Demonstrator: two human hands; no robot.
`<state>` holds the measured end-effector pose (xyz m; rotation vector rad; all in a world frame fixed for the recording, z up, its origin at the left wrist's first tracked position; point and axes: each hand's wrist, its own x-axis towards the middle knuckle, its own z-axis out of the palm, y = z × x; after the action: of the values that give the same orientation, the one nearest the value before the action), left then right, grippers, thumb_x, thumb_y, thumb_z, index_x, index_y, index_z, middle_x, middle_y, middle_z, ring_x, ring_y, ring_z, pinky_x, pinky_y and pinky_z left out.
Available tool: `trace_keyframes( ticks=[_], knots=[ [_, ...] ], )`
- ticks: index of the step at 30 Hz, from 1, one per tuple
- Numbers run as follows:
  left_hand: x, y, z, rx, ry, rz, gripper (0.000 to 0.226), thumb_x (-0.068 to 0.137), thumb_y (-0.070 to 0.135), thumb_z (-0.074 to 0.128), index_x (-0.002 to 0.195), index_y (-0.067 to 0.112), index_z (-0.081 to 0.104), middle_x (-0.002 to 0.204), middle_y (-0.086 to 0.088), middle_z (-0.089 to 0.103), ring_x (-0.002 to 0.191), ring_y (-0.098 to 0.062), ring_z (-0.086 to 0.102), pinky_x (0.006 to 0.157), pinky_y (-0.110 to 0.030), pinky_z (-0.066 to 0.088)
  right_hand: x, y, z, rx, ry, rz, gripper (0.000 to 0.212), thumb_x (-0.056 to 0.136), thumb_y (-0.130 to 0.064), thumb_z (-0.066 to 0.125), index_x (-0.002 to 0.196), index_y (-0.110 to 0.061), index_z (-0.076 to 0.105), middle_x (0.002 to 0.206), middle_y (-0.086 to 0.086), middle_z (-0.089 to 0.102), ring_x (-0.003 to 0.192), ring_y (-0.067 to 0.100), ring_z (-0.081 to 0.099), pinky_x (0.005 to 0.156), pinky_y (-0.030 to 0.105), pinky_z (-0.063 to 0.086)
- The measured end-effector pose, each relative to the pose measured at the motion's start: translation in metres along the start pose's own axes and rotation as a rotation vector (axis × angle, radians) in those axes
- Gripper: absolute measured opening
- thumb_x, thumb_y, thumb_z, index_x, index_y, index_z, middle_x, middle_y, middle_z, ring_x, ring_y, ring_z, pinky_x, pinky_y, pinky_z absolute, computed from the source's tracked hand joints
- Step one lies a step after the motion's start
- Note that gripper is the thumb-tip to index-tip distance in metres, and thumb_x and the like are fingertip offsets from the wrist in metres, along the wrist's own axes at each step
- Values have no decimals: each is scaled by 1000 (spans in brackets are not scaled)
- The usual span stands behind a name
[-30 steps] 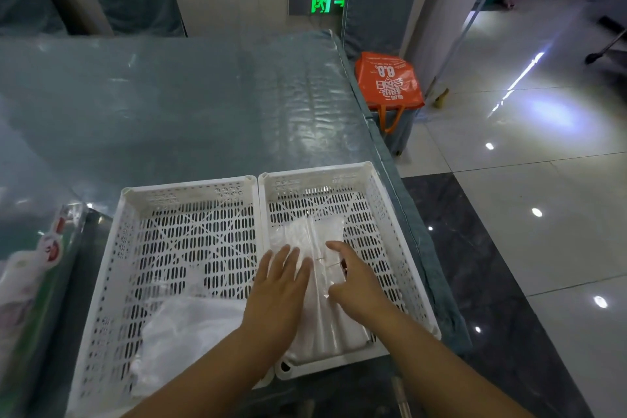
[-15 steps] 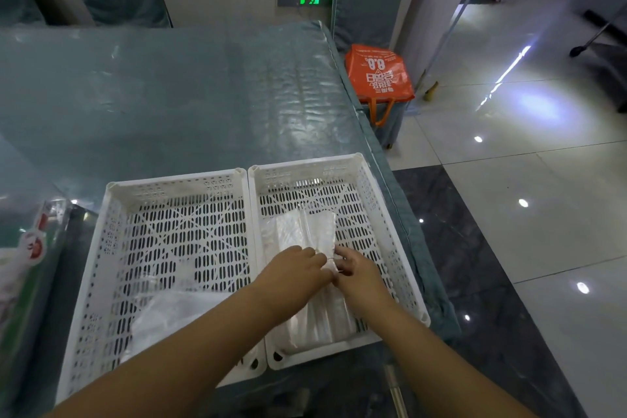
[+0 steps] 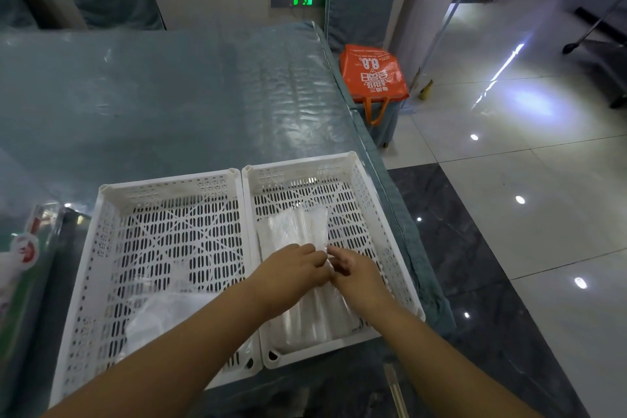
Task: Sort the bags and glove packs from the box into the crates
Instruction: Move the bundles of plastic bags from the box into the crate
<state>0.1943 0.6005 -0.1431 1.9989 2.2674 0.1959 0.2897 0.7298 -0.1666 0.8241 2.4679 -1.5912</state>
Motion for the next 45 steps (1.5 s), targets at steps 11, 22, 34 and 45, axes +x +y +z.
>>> trace_keyframes(
  ticks=[11, 22, 34, 45],
  knots=[
    [-6, 5, 7, 6, 117, 2, 36, 55, 17, 83, 83, 26, 63, 74, 9, 61, 64, -9, 55, 57, -20, 45, -4, 2, 3, -421, 66, -130, 43, 96, -25, 47, 139, -24, 40, 123, -1, 61, 110, 11, 56, 90, 19, 39],
    [-11, 15, 30, -28, 55, -337, 55, 70, 40, 71, 118, 18, 57, 121, -1, 61, 110, -18, 56, 90, -32, 48, -5, 5, -3, -508, 55, -159, 28, 93, -20, 52, 120, -20, 55, 100, -2, 63, 83, 4, 50, 78, 16, 39],
    [-80, -5, -62, -52, 226, -552, 47, 86, 37, 57, 130, 26, 46, 139, 4, 47, 125, -16, 45, 103, -35, 37, -1, -101, -3, -835, 116, -432, 27, 94, -25, 46, 115, -23, 63, 111, -2, 68, 96, 18, 63, 82, 30, 47],
    [-328, -43, -201, 190, 488, -996, 20, 82, 24, 63, 100, 15, 69, 100, -8, 71, 77, -32, 67, 66, -36, 51, -37, -296, 130, -610, 162, -1113, 14, 85, -13, 61, 87, -14, 74, 81, 5, 74, 69, 27, 67, 60, 37, 55]
  ],
)
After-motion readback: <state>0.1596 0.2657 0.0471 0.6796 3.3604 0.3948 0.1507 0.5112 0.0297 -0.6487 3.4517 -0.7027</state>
